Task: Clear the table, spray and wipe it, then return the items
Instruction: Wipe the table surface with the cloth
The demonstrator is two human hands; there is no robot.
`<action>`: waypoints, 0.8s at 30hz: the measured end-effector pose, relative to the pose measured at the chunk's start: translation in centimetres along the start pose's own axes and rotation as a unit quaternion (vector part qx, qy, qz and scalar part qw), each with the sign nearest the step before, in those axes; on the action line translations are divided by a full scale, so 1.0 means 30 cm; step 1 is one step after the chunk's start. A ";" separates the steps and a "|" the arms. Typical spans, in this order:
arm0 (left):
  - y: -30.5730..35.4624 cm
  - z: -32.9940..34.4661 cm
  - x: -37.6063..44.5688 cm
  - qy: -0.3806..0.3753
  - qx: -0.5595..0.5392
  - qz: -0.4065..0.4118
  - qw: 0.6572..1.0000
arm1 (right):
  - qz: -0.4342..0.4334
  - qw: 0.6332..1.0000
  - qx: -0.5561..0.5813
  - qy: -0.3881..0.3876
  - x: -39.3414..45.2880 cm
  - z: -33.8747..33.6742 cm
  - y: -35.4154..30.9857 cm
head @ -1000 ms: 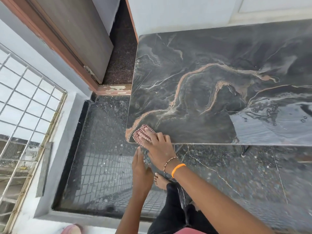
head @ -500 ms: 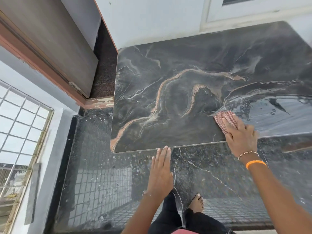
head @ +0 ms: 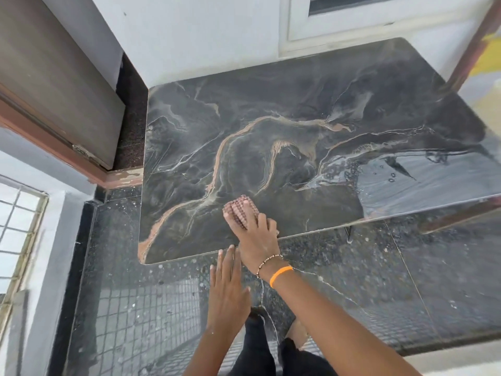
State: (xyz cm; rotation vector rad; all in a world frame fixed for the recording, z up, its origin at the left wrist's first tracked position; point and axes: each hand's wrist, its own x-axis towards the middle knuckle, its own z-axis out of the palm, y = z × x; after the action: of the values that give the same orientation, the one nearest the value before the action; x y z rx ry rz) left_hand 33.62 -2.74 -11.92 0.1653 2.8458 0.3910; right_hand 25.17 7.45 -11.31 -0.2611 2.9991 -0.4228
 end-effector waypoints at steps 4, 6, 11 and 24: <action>0.061 -0.007 0.014 0.002 0.019 0.017 1.000 | -0.059 0.997 -0.050 0.009 0.062 -0.019 0.088; 0.102 -0.008 0.033 0.004 0.021 0.046 0.999 | -0.016 0.997 -0.064 0.029 0.089 -0.053 0.183; 0.198 -0.004 0.067 -0.005 0.036 0.059 0.998 | 0.172 0.980 -0.086 0.056 0.113 -0.171 0.543; 0.244 -0.009 0.107 0.007 0.055 0.066 0.996 | 0.398 0.912 -0.038 0.091 -0.050 -0.178 0.608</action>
State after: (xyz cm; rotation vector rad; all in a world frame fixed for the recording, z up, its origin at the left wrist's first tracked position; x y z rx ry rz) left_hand 31.03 4.67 -10.42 0.3743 2.8797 0.2626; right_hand 23.17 26.40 -11.24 1.0126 2.9457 -0.2393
